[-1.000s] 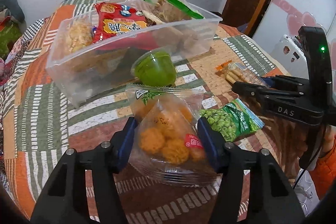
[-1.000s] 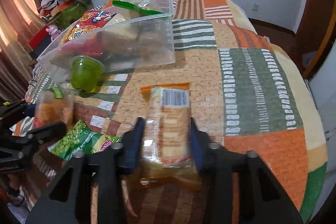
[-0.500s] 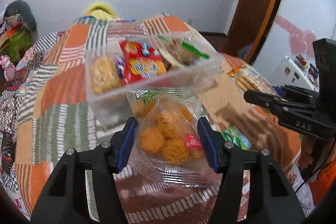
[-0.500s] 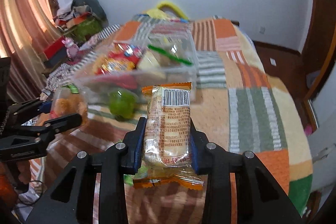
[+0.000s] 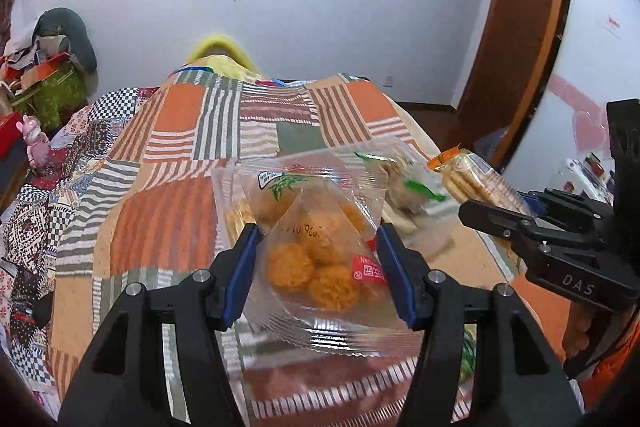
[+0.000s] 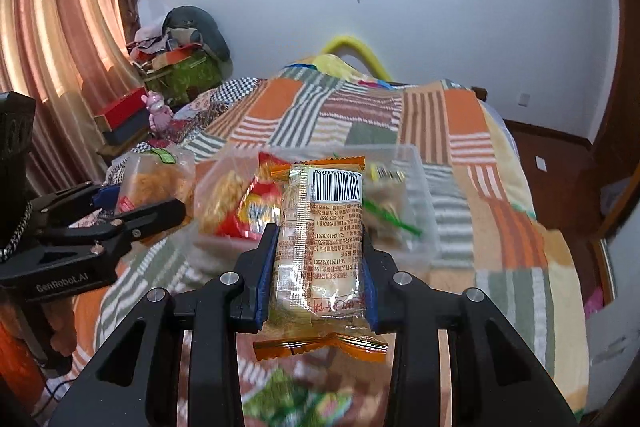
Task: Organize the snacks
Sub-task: 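Lower both held snacks into the clear box and open both tools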
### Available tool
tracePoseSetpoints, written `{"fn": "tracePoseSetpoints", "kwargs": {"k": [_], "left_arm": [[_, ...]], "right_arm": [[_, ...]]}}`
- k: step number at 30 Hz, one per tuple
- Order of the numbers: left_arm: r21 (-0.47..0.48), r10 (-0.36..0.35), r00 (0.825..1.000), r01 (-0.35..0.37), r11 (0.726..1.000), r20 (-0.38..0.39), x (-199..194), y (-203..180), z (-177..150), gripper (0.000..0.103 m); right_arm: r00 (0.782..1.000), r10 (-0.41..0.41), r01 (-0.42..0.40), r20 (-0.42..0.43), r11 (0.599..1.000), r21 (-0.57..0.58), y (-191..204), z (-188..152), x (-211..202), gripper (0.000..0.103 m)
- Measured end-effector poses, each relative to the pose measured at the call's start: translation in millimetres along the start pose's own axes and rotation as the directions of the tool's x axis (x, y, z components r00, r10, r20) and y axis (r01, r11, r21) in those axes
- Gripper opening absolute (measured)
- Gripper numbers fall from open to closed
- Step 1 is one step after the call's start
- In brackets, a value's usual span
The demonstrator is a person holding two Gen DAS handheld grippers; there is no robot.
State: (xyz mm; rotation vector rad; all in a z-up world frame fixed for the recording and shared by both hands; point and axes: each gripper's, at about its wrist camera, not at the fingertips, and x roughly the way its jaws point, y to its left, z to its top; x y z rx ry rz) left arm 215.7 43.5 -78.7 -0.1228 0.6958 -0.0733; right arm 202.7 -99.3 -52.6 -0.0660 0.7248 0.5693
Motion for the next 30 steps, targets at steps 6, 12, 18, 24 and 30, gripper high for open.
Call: {"fn": "tracePoseSetpoints", "kwargs": {"k": [6, 12, 18, 24, 30], "left_arm": [[-0.020, 0.009, 1.000, -0.009, 1.000, -0.013, 30.8, 12.8, 15.3, 0.059], [-0.019, 0.023, 0.999, -0.023, 1.000, -0.042, 58.8, 16.4, 17.4, 0.059], [-0.042, 0.020, 0.995, -0.024, 0.999, -0.098, 86.3, 23.4, 7.7, 0.060], [-0.050, 0.022, 0.993, -0.028, 0.998, -0.118, 87.6, 26.0, 6.8, 0.067], [-0.061, 0.022, 0.992, -0.030, 0.998, -0.127, 77.1, 27.1, 5.5, 0.071]], "right_arm": [[1.000, 0.007, -0.007, -0.020, 1.000, -0.016, 1.1, 15.8, 32.0, 0.032], [0.997, 0.020, -0.021, -0.075, 1.000, -0.013, -0.3, 16.2, 63.7, 0.032], [0.991, 0.027, -0.029, -0.128, 0.999, -0.014, -3.7, 8.2, 82.0, 0.032], [0.990, 0.040, -0.040, -0.138, 0.999, -0.001, -6.8, 6.5, 75.8, 0.034], [0.989, 0.034, -0.032, -0.142, 0.999, 0.020, -9.2, 5.7, 65.4, 0.044]]}}
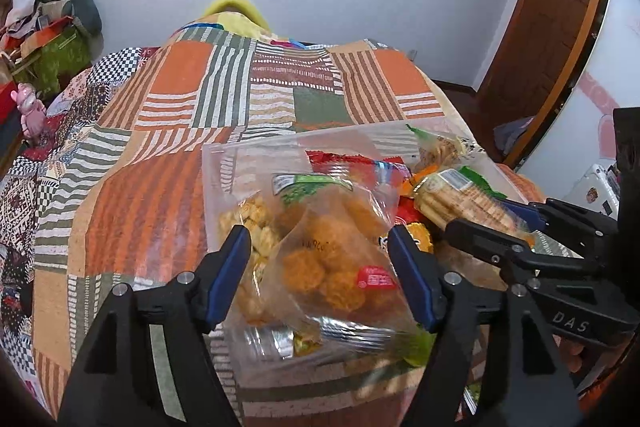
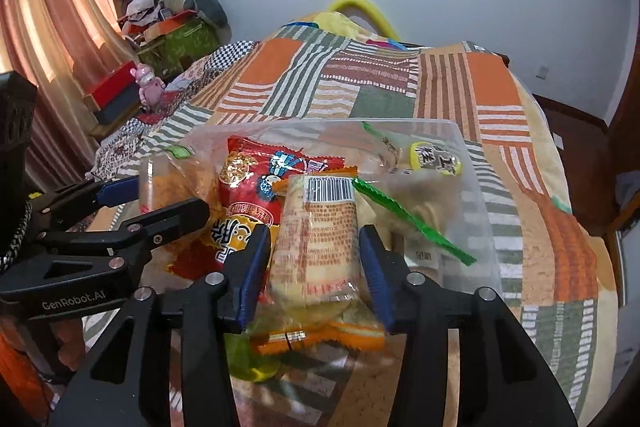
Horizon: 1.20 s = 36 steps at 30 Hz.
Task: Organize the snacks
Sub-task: 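Lower both held snacks into the clear box and open both tools, then grasp the green jelly cup with the left tool while the right tool grasps the green pea bag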
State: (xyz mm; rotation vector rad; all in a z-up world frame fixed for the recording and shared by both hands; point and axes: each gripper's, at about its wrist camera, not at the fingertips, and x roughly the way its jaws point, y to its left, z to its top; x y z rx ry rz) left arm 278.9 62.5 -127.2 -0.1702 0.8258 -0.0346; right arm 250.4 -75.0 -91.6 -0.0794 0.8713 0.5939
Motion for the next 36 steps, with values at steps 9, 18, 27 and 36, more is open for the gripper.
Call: {"fn": "tracePoseSetpoints", "kwargs": {"k": [9, 18, 27, 36], "left_arm": [[0.042, 0.019, 0.996, -0.022, 0.999, 0.083, -55.5, -6.6, -7.4, 0.084], [0.081, 0.020, 0.996, -0.028, 0.996, 0.092, -98.9, -9.1, -36.6, 0.089], [0.097, 0.010, 1.000, -0.013, 0.995, 0.023, -104.0, -10.5, -77.8, 0.089], [0.086, -0.006, 0.999, 0.010, 0.996, -0.046, -84.7, -14.5, -99.6, 0.089]], "right_arm": [[0.998, -0.021, 0.022, 0.061, 1.000, -0.007, 2.2, -5.7, -39.9, 0.057], [0.996, -0.034, 0.035, 0.079, 0.999, -0.016, 10.8, -32.0, -73.6, 0.063], [1.000, -0.025, 0.025, -0.013, 0.999, 0.035, 13.3, -79.2, -66.1, 0.071], [0.990, -0.015, 0.026, -0.140, 0.996, 0.083, 9.4, -113.0, -34.4, 0.071]]}}
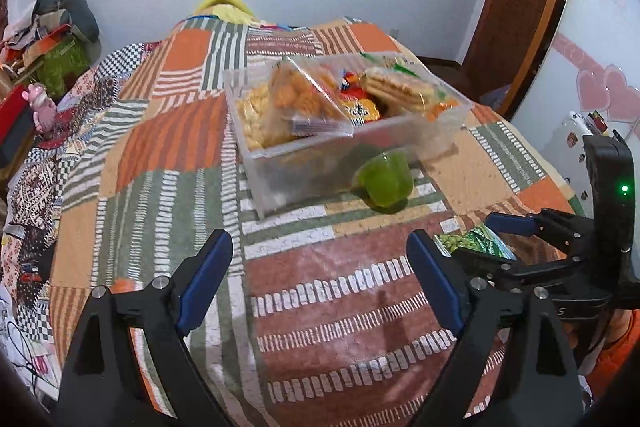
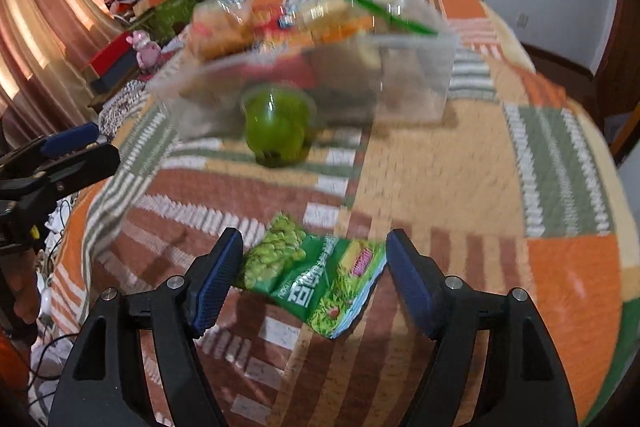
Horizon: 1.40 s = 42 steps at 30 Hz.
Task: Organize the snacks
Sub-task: 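Grasp the green jelly cup with the left tool while the right tool grasps the green pea bag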
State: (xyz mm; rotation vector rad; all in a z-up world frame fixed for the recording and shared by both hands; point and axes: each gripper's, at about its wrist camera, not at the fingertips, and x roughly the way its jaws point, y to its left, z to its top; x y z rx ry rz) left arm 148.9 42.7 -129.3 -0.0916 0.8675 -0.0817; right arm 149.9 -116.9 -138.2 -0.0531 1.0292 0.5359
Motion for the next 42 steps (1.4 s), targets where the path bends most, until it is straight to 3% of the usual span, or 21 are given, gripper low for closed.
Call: {"fn": "tracePoseSetpoints", "kwargs": {"k": [1, 5, 8, 11, 23, 29, 32, 33, 34, 42], "left_arm": [[0.001, -0.004, 1.000, 0.004, 1.000, -0.006, 2.8, -1.4, -1.1, 0.089], [0.010, -0.008, 1.000, 0.009, 1.000, -0.024, 13.2, -6.6, -3.1, 0.089], [0.010, -0.014, 0.999, 0.015, 1.000, -0.032, 22.2, -11.0, -1.9, 0.089], [0.008, -0.028, 0.999, 0.029, 1.000, -0.040, 32.9, -17.0, 2.3, 0.089], [0.038, -0.040, 0.998, 0.042, 0.998, -0.051, 84.1, -46.8, 31.2, 0.086], [0.011, -0.076, 0.989, 0.078, 0.997, -0.125, 114.2, -52.4, 39.3, 0.077], [0.008, -0.079, 0.986, 0.081, 0.997, -0.146, 121.4, -53.0, 39.2, 0.065], [0.004, -0.081, 0.985, 0.083, 0.997, -0.153, 123.9, -52.1, 39.1, 0.053], [-0.004, -0.096, 0.982, 0.097, 0.995, -0.161, 126.0, -51.5, 39.2, 0.050], [0.004, -0.115, 0.985, 0.117, 0.993, -0.126, 112.1, -52.2, 33.0, 0.045]], "right_arm": [[1.000, 0.003, -0.003, -0.001, 1.000, 0.007, -0.8, -0.9, -0.2, 0.069], [1.000, -0.011, 0.011, -0.005, 1.000, 0.001, -5.0, -5.6, 0.5, 0.044], [1.000, -0.006, 0.006, 0.011, 1.000, 0.000, -8.3, -8.0, -3.9, 0.039], [1.000, 0.016, -0.017, 0.022, 1.000, 0.017, -14.6, -7.9, -7.0, 0.023], [0.995, -0.028, 0.023, 0.097, 0.999, 0.048, -37.3, 3.9, -22.3, 0.023], [0.992, -0.024, 0.017, 0.123, 0.998, 0.060, -43.8, 9.5, -26.1, 0.023], [0.991, -0.021, 0.013, 0.130, 0.998, 0.062, -44.2, 11.6, -26.8, 0.023], [0.991, -0.020, 0.012, 0.131, 0.998, 0.063, -44.6, 11.8, -26.6, 0.023], [0.991, -0.018, 0.010, 0.132, 0.998, 0.063, -44.9, 12.2, -26.7, 0.023], [0.989, -0.013, 0.003, 0.150, 0.998, 0.063, -48.3, 16.8, -32.7, 0.023]]}}
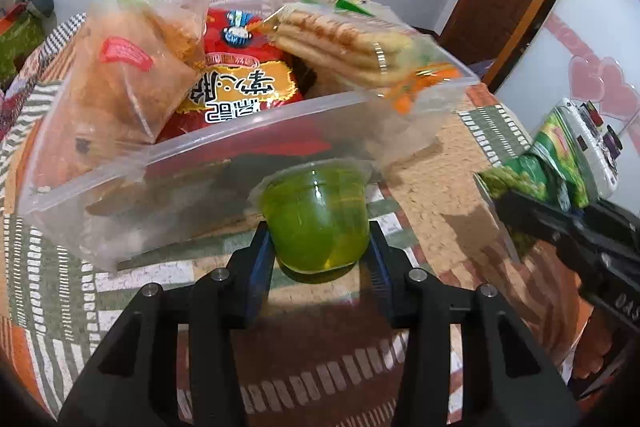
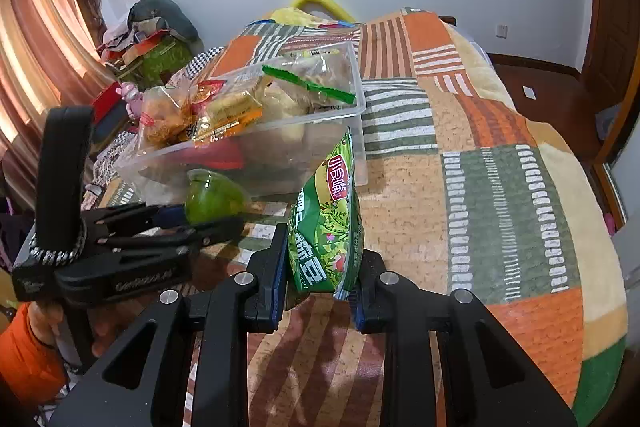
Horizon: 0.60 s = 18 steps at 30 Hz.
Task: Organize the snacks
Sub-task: 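Grasp the green jelly cup with the left tool while the right tool grasps the green pea bag, then lower the jelly cup and pea bag into the clear box and open both tools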
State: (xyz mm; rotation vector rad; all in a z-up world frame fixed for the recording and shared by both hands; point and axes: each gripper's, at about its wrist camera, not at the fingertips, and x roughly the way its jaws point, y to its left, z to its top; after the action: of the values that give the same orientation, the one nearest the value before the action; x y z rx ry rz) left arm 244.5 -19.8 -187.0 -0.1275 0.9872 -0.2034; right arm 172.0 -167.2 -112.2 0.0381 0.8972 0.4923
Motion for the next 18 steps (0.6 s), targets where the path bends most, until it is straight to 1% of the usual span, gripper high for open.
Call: {"fn": "tracePoseSetpoints", "kwargs": {"k": [3, 10, 15, 18], "left_arm": [[0.029, 0.007, 1.000, -0.008, 1.000, 0.023, -10.9, -4.5, -4.6, 0.045], [0.046, -0.002, 0.997, -0.002, 0.999, 0.080, -43.4, -6.6, -12.8, 0.045], [0.049, -0.019, 0.989, 0.012, 0.999, 0.150, -71.1, -11.4, 0.6, 0.045], [0.050, -0.023, 0.979, 0.014, 0.999, 0.201, -88.5, -12.9, 13.4, 0.045]], "right_arm": [[1.000, -0.001, 0.001, 0.007, 1.000, -0.003, 0.2, 1.8, -1.9, 0.023], [1.000, 0.004, -0.004, 0.028, 1.000, -0.003, 0.6, 5.7, -8.3, 0.023], [0.999, 0.005, -0.004, 0.053, 1.000, -0.010, 3.3, 18.3, -11.6, 0.023], [0.997, 0.012, -0.012, 0.073, 1.000, -0.011, 6.0, 29.5, -10.9, 0.023]]}}
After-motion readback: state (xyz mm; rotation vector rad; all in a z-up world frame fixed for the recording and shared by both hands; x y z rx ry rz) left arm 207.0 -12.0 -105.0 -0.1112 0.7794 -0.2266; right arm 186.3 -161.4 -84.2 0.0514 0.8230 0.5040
